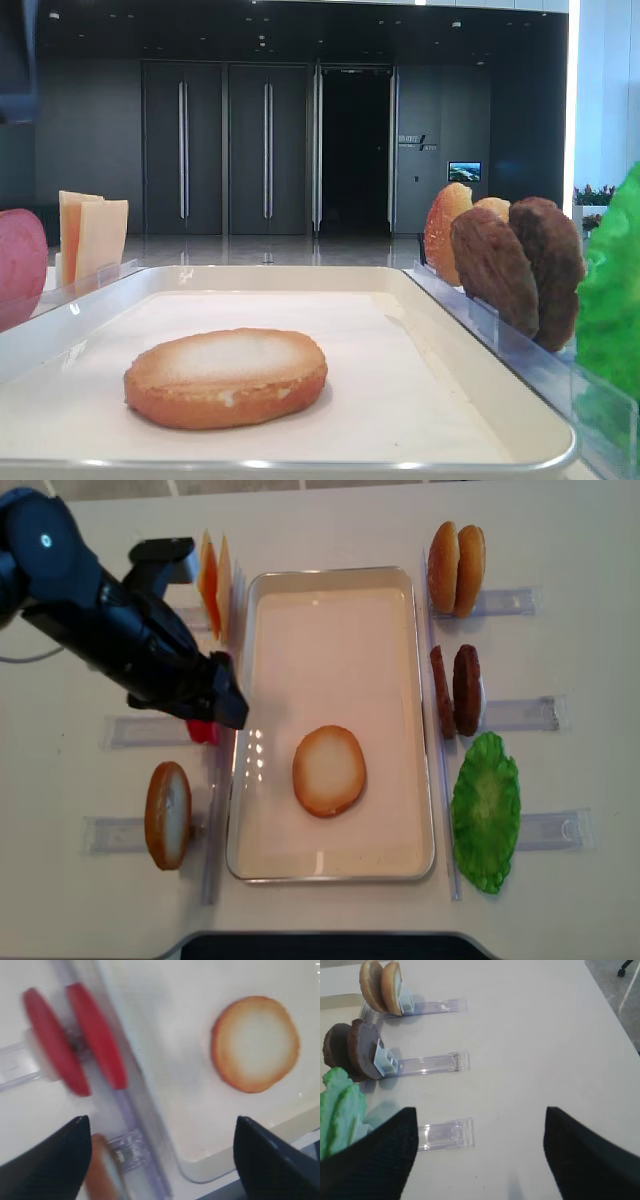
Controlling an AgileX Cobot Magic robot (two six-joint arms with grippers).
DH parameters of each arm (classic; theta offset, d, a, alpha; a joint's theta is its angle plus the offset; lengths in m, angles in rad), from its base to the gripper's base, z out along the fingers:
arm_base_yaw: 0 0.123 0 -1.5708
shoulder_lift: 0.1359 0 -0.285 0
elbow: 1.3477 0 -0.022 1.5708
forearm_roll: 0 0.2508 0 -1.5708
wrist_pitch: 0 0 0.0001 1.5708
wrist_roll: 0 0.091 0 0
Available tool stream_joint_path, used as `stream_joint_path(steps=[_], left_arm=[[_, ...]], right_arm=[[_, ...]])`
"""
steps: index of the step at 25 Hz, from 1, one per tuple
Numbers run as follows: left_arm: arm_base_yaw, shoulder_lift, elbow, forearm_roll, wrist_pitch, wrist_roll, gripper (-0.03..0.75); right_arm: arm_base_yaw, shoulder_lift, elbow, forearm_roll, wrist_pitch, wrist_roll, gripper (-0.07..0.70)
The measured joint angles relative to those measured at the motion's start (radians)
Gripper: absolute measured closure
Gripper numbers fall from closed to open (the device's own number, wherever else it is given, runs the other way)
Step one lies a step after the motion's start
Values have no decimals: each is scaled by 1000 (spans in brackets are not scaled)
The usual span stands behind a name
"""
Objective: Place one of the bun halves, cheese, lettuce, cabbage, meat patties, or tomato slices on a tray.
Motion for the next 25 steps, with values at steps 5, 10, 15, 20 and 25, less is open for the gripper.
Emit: stream_joint_path(steps=[5, 10, 15, 20, 25], left_arm=[[133, -50, 0, 187, 81, -71, 24], [223, -79, 0, 339, 146, -127, 24], [232, -84, 0, 439, 199, -188, 22], [232, -145, 61, 455, 212, -209, 22], [232, -313, 214, 455, 204, -226, 22]], right_arm=[[0, 0, 0, 0, 0, 0, 104], [0, 0, 0, 0, 0, 0, 104], [0, 0, 0, 0, 0, 0, 104], [0, 0, 0, 0, 0, 0, 104], [0, 0, 0, 0, 0, 0, 104]])
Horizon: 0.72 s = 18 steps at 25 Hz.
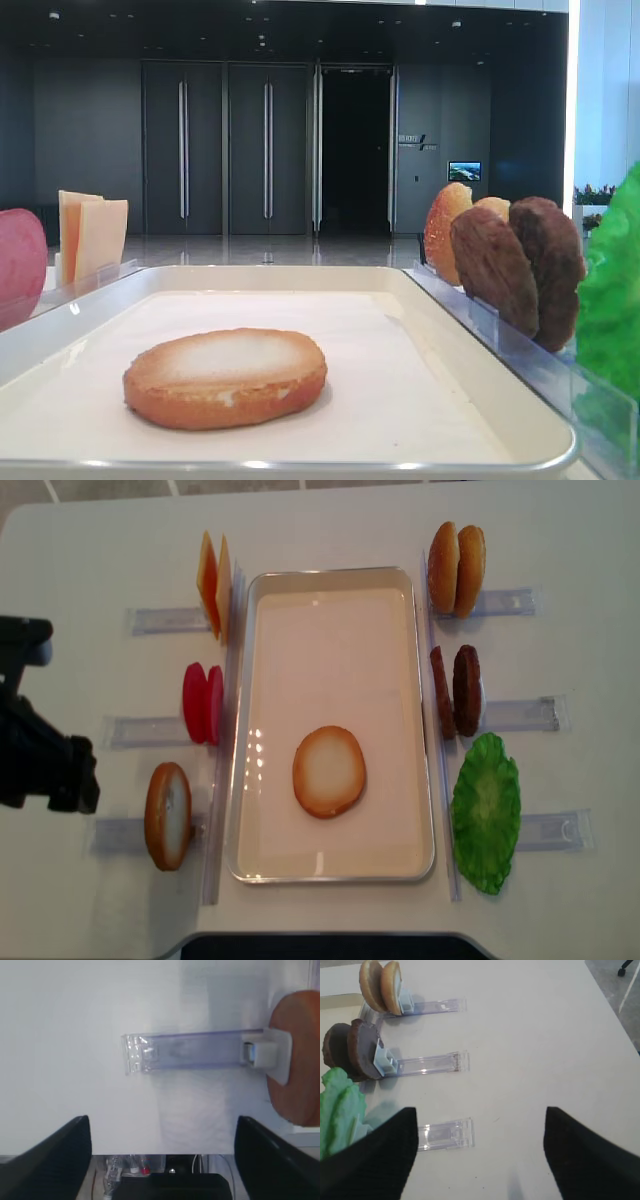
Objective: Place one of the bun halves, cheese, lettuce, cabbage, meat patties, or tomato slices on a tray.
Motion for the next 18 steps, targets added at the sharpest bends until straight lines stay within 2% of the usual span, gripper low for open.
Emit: stream_joint_path(steps=[9, 18], left_arm=[[0, -400, 246, -2, -54, -8, 24], [0, -810, 271, -3, -40, -13, 94]], right_arm=[[0, 0, 0, 0, 0, 0, 107], [0, 0, 0, 0, 0, 0, 107]])
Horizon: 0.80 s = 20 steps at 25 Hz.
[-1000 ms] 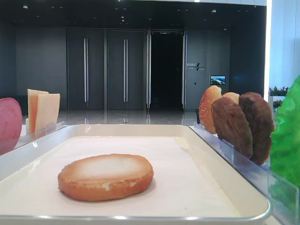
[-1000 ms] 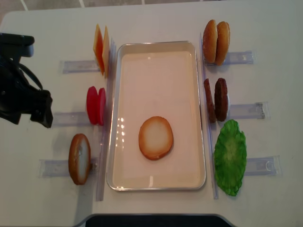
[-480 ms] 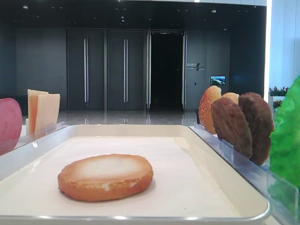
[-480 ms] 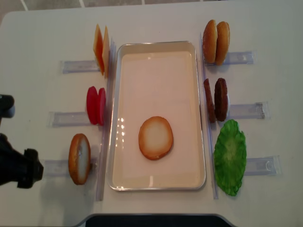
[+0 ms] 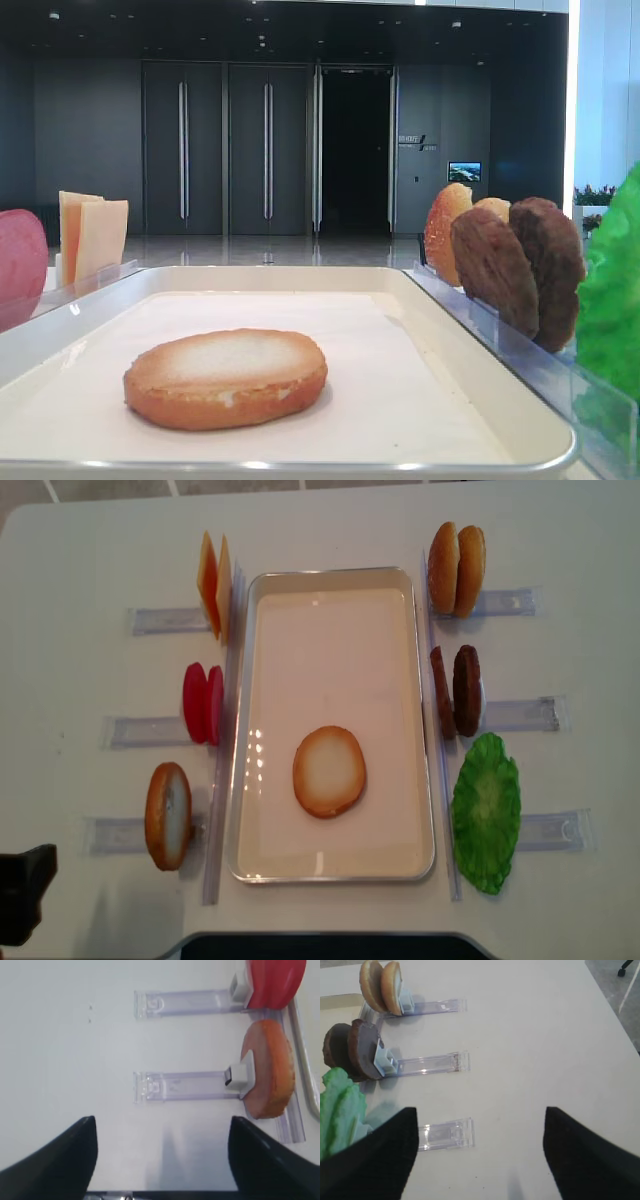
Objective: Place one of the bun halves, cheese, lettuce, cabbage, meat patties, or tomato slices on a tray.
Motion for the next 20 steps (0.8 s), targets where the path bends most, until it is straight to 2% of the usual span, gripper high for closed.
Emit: stream_joint_path(steps=[8, 20], left_arm=[[0, -273, 0, 0, 18, 0, 113], [0, -332, 0, -5, 26, 0, 115]], right_arm=[[0, 0, 0, 0, 0, 0, 107], [0, 0, 0, 0, 0, 0, 107]])
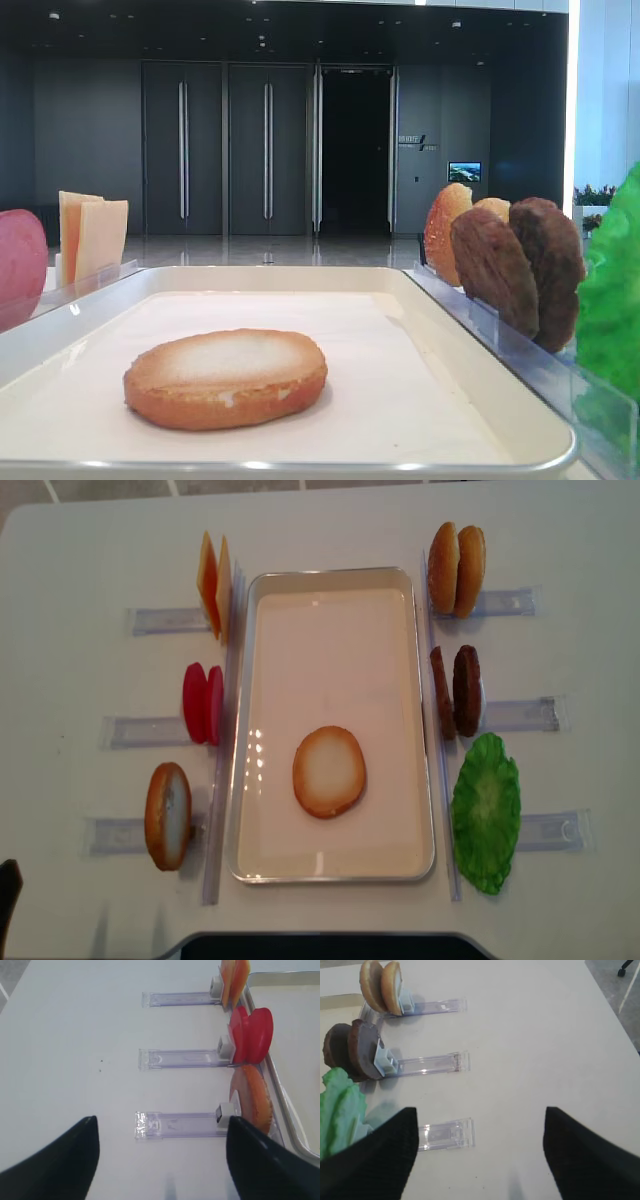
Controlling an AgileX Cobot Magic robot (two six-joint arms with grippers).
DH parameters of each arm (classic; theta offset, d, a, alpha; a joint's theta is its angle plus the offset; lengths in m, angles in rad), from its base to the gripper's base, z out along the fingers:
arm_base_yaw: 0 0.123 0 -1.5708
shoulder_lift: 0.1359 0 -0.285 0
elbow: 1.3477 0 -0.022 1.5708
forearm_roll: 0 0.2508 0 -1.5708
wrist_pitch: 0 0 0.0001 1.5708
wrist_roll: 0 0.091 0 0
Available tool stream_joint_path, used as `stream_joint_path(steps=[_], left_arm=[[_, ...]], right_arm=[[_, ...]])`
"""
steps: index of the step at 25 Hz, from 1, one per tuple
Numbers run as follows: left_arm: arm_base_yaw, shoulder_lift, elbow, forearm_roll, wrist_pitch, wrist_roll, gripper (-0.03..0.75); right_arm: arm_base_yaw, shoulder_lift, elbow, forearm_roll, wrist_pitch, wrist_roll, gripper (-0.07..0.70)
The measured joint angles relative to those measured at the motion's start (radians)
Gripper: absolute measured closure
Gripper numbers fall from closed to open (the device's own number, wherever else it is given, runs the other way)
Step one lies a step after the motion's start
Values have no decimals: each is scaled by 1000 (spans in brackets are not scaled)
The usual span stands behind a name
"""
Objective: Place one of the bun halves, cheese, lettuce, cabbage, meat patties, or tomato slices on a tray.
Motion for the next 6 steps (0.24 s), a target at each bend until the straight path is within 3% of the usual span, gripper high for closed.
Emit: stream_joint_path(steps=[6], left_arm=[[0, 0, 0, -1, 0, 0, 115]], right_arm=[[0, 0, 0, 0, 0, 0, 107]])
